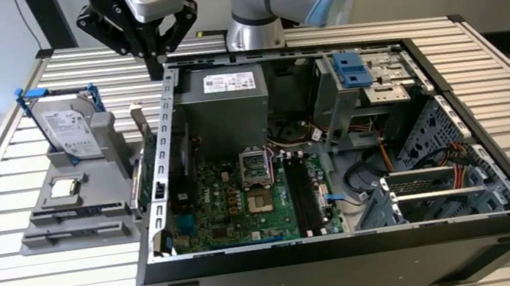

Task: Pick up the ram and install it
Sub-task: 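Reach for the ram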

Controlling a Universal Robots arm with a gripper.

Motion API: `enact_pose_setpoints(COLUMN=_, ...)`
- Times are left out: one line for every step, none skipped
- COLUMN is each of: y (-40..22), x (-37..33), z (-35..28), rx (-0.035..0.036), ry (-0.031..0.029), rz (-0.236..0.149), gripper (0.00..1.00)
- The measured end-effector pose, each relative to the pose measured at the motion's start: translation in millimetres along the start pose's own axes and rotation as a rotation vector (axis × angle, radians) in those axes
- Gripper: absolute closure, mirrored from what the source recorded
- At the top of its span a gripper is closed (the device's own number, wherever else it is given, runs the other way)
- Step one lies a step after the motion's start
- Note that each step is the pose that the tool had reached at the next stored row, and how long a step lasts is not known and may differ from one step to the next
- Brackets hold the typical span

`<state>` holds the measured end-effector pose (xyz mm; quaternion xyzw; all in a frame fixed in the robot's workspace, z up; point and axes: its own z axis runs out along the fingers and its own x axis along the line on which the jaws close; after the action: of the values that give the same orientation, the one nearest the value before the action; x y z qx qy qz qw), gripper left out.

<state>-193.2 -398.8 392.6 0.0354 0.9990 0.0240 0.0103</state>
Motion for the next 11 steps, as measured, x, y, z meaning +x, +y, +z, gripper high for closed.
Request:
enact_pose_setpoints(y=-0.1, x=1.6, z=0.0, rx=0.0000, ry=0.0000, rz=0.000, gripper=1.00)
enact_pose_setpoints(y=-0.2, x=3.3, z=-0.1, rx=0.0000, ry=0.0000, rz=0.000, gripper=1.00)
enact_pose_setpoints(y=-0.4, x=5.1, z=-0.1, rx=0.0001, ry=0.0001, rz=0.000, gripper=1.00)
enact_pose_setpoints(y=-0.5, x=6.8, z=-0.2, rx=0.0000, ry=0.0000, rz=0.000, gripper=1.00)
enact_pose_setpoints(y=-0.6, x=8.5, z=-0.2, rx=0.0000, ry=0.0000, rz=0.000, gripper=1.00)
enact_pose_setpoints(y=-0.7, x=10.2, z=-0.2, rx=0.0001, ry=0.0001, rz=0.000, gripper=1.00)
enact_pose_setpoints(y=-0.8, x=11.8, z=-0.3, rx=0.0000, ry=0.0001, rz=0.000, gripper=1.00)
enact_pose_setpoints(y=-0.9, x=13.4, z=-0.3, rx=0.0000, ry=0.0000, rz=0.000, gripper=1.00)
enact_pose_setpoints(y=-1.0, x=14.8, z=-0.3, rx=0.0000, ry=0.0001, rz=0.000, gripper=1.00)
enact_pose_setpoints(y=-1.1, x=16.4, z=-0.4, rx=0.0001, ry=0.0001, rz=0.000, gripper=1.00)
enact_pose_setpoints(y=-1.3, x=18.0, z=-0.4, rx=0.0000, ry=0.0000, rz=0.000, gripper=1.00)
